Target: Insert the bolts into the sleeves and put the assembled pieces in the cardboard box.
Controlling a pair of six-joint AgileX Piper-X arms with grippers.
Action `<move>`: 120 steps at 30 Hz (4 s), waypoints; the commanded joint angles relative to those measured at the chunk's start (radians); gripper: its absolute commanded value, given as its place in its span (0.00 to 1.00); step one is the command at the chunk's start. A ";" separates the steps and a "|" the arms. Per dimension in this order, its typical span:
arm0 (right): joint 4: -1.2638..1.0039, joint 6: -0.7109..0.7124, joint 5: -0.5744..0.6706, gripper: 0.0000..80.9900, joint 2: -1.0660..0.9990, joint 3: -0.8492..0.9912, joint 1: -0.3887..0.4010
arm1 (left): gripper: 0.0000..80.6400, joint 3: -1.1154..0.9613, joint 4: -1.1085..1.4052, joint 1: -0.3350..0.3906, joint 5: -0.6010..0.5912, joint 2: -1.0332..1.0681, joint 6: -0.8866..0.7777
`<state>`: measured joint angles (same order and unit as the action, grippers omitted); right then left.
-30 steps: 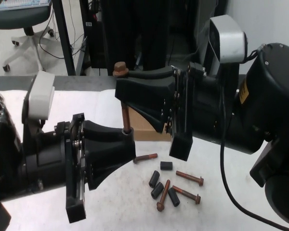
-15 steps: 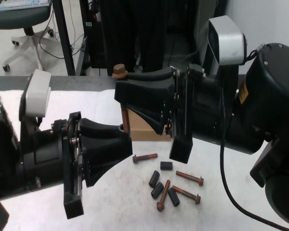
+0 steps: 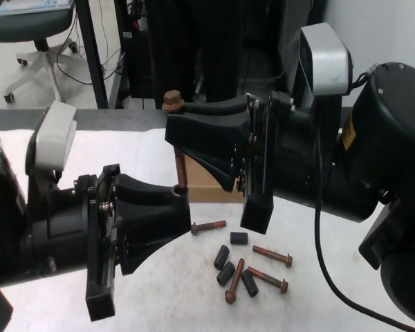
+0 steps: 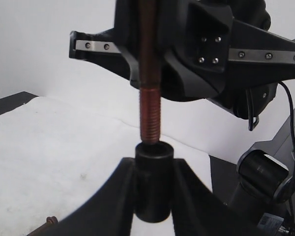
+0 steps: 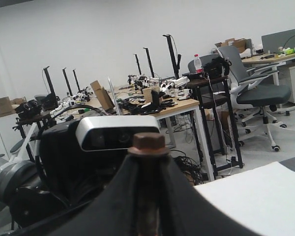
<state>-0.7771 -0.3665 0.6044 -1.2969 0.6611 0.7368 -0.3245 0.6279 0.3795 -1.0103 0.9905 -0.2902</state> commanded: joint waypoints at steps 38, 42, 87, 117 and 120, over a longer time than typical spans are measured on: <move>0.056 0.001 0.008 0.01 0.001 0.011 0.001 | 0.00 -0.016 0.148 -0.002 0.057 0.000 -0.100; 0.056 0.001 0.008 0.01 0.001 0.011 0.001 | 0.00 -0.016 0.148 -0.002 0.054 0.000 -0.100; -0.037 -0.056 -0.007 0.65 0.003 0.011 0.016 | 0.00 -0.016 0.152 -0.002 0.039 -0.002 -0.148; 0.489 -0.238 0.193 0.01 0.039 0.012 -0.391 | 0.00 -1.091 -1.084 0.012 0.427 0.780 0.104; 0.614 -0.140 0.142 0.01 0.062 0.012 -0.389 | 0.00 -1.190 -1.141 0.043 0.475 0.893 0.113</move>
<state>-0.3099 -0.5978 0.7793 -1.2696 0.6707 0.3491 -1.4130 -0.4408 0.3892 -0.5822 1.7856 -0.1932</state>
